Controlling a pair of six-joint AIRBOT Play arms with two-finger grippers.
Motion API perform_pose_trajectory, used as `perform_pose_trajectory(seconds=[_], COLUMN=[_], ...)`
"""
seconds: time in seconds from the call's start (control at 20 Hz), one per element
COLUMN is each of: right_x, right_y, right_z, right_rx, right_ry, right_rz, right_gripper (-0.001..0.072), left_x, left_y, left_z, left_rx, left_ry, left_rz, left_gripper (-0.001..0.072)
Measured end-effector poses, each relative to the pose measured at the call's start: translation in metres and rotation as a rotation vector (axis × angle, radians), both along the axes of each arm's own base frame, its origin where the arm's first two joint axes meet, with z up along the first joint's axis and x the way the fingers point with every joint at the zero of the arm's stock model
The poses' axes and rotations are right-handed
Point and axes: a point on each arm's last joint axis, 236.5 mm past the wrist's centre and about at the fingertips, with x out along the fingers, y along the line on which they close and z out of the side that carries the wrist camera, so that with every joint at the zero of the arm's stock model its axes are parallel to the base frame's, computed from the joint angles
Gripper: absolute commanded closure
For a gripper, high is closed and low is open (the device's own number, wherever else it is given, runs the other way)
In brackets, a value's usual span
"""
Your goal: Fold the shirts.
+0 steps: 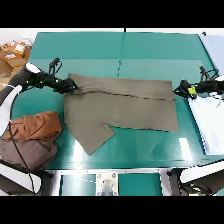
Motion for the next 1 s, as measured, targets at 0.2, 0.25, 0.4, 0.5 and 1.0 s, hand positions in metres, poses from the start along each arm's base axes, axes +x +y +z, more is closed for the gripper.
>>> perform_pose_trajectory(seconds=[0.2, 0.25, 0.4, 0.5, 1.0], right_x=[-0.035, -0.045, -0.075, -0.104, -0.239], right_y=[-0.031, -0.035, -0.029, -0.015, 0.070], right_z=[0.020, 0.027, 0.047, 0.054, 0.005], right_rx=[-0.021, -0.026, -0.026, -0.020, 0.130], right_ry=[0.070, 0.078, 0.090, 0.107, 0.270], right_rz=[-0.066, -0.079, -0.108, -0.136, -0.331], right_gripper=[0.0700, 0.0700, 0.0700, 0.0699, 0.0112], left_x=[-0.034, -0.043, -0.065, -0.079, -0.216], left_y=[0.001, 0.004, 0.009, 0.013, 0.016], left_z=[0.022, 0.028, 0.051, 0.068, 0.037], left_rx=[-0.012, -0.002, 0.021, 0.049, 0.172], left_ry=[0.154, 0.194, 0.248, 0.239, 0.197], left_rz=[-0.082, -0.099, -0.131, -0.130, 0.059], left_gripper=[0.0574, 0.0659, 0.0680, 0.0680, 0.0129])
